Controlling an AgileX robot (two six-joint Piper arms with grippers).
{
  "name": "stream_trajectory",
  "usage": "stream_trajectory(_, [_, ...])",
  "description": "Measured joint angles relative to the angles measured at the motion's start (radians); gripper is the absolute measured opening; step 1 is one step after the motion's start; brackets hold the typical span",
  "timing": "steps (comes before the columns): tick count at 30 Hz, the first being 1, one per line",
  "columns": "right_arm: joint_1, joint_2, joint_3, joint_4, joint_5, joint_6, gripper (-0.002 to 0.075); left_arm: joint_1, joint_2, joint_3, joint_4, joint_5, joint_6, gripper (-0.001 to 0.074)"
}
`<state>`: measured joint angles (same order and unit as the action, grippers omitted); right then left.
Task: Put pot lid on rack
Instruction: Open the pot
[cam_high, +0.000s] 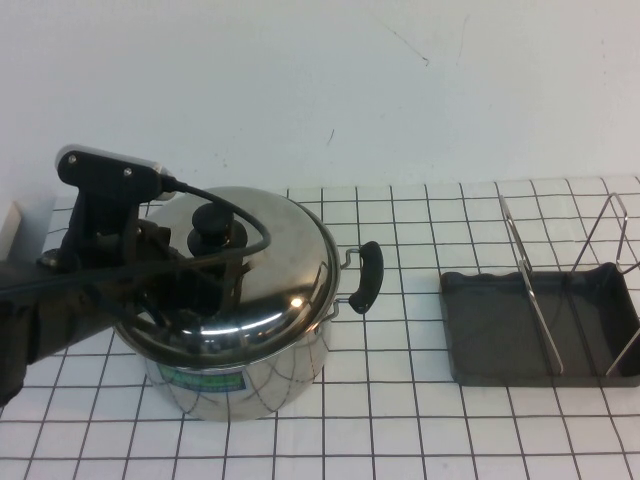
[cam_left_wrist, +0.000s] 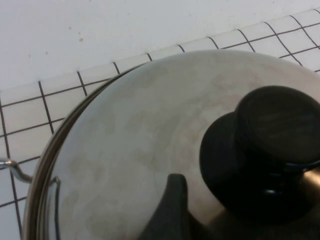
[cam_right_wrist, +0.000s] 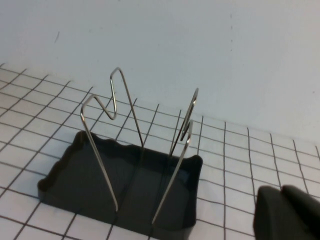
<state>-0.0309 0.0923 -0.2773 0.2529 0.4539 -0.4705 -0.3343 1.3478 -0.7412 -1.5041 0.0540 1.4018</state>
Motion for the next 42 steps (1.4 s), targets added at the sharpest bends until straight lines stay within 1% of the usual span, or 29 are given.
stream_trajectory(8, [0.0,0.013,-0.001,0.002,0.0,-0.027,0.0011,0.0,0.012,-0.058,-0.008,0.034,0.002,0.0646])
stream_trajectory(14, [0.0,0.013,-0.001,0.002,0.0,-0.033,0.0011,0.0,0.023,-0.066,-0.031,0.04,0.017,0.0646])
stream_trajectory(26, [0.0,0.013,-0.001,0.002,0.0,-0.035,0.0011,0.0,0.086,-0.081,-0.158,0.04,0.099,0.0643])
stream_trajectory(29, [0.0,0.013,-0.001,0.002,0.0,-0.035,0.0011,0.0,0.089,-0.081,-0.202,0.04,0.14,0.0596])
stream_trajectory(31, [0.0,0.013,-0.001,0.002,0.0,-0.035,0.0011,0.0,0.09,-0.081,-0.21,0.04,0.158,0.0536])
stream_trajectory(34, [0.0,0.013,-0.001,0.002,0.0,-0.037,0.0011,0.0,0.09,-0.081,-0.214,0.04,0.171,0.0407])
stream_trajectory(40, [0.0,0.013,-0.001,0.002,0.0,-0.039,0.0011,0.0,0.09,-0.081,-0.216,0.086,0.221,0.0401])
stream_trajectory(41, [0.0,0.013,-0.001,0.002,0.0,-0.039,0.0011,0.0,0.091,-0.081,-0.214,0.105,0.231,0.0368])
stream_trajectory(42, [0.0,0.013,-0.001,0.002,0.0,-0.039,0.0011,0.0,0.091,-0.084,-0.216,0.121,0.233,0.032])
